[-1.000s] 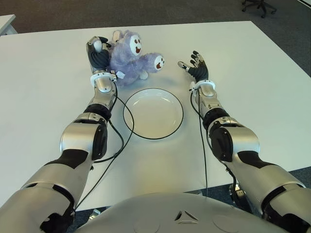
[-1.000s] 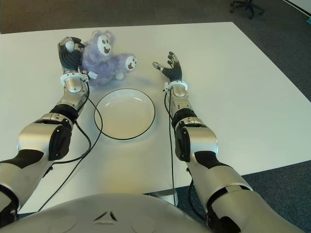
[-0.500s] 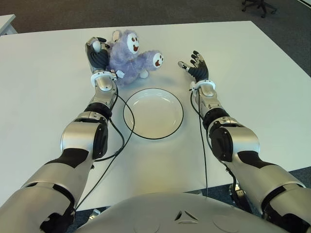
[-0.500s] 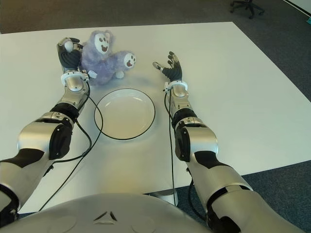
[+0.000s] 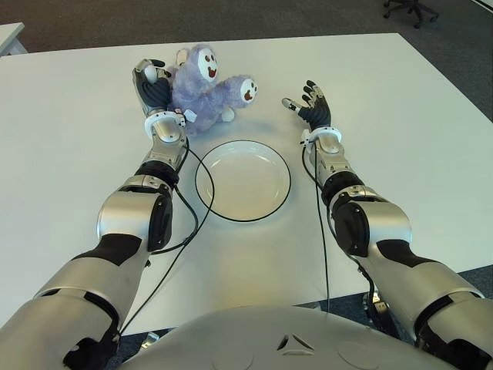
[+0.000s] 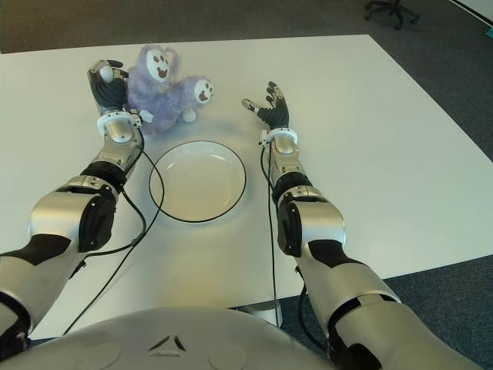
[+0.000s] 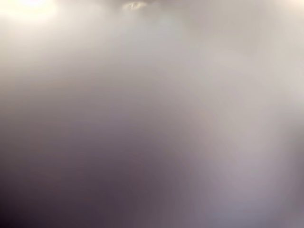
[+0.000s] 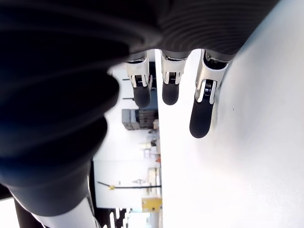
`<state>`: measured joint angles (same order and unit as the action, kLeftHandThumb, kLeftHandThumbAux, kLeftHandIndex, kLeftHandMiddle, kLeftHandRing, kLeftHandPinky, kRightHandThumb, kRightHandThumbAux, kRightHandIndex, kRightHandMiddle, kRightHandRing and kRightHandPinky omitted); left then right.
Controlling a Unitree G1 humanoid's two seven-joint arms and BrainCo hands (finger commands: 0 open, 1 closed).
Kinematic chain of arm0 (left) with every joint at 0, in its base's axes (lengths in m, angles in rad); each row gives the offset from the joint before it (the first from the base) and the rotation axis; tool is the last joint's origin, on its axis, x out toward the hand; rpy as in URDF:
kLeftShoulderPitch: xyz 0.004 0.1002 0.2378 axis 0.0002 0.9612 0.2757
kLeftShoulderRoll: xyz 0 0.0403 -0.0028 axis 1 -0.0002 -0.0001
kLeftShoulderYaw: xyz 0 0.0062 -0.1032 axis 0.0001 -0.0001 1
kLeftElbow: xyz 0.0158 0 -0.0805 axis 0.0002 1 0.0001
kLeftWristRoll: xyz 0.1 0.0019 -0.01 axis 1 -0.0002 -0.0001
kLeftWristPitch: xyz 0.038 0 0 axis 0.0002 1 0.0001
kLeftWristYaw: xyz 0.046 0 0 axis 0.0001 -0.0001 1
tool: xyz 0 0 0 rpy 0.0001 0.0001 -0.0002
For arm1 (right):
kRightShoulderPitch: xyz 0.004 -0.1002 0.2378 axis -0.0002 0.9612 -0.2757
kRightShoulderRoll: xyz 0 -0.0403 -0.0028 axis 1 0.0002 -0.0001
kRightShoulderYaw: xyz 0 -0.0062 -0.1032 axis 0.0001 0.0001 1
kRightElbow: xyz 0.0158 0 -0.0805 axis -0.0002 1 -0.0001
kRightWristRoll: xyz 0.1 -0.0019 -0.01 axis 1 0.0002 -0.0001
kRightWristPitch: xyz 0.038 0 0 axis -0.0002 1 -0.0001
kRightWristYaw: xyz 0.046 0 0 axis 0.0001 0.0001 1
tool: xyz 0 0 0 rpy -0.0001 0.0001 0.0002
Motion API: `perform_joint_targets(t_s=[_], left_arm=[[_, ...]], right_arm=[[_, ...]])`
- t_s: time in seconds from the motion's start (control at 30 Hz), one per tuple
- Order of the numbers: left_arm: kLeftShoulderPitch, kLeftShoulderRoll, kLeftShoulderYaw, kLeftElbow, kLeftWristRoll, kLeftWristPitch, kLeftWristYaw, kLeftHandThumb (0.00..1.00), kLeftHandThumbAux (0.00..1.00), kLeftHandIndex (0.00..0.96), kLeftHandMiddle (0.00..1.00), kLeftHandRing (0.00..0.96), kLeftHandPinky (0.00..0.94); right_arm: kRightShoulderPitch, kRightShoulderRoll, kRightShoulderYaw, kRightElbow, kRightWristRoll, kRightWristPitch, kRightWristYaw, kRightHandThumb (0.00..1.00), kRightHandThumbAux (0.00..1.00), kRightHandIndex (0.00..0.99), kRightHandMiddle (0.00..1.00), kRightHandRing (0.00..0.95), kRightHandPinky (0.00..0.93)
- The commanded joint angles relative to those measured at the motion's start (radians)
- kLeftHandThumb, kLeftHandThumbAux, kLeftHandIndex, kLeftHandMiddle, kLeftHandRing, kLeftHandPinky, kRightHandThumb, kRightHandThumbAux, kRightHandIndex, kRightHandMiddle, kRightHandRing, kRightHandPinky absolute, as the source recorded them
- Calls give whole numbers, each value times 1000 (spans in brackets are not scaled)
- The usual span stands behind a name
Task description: Put the doll into the plate.
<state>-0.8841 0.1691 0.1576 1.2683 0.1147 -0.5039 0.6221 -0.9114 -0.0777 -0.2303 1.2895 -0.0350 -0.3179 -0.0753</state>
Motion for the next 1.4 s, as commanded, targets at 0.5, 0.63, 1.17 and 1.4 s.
perform_joint_targets(t_s=[0.5,0.63,1.17,1.4], left_arm=[[-18,-21,49,7,-61,47,-16,751,694,444,864,867,850],[-19,-20,47,6,-63,48,-16,750,694,443,864,867,853],[-25,-10,24,-3,-41,25,-11,748,695,444,870,873,865],[-27,0,2,-7,-18,23,2,746,695,444,871,874,864]], right_arm=[[69,14,-8,50,7,46,-1,167,857,45,0,0,0],[68,13,-8,50,5,46,-1,167,856,44,0,0,0],[66,16,-21,51,13,52,6,209,863,51,0,0,0],[66,16,-13,51,3,51,4,179,856,45,0,0,0]])
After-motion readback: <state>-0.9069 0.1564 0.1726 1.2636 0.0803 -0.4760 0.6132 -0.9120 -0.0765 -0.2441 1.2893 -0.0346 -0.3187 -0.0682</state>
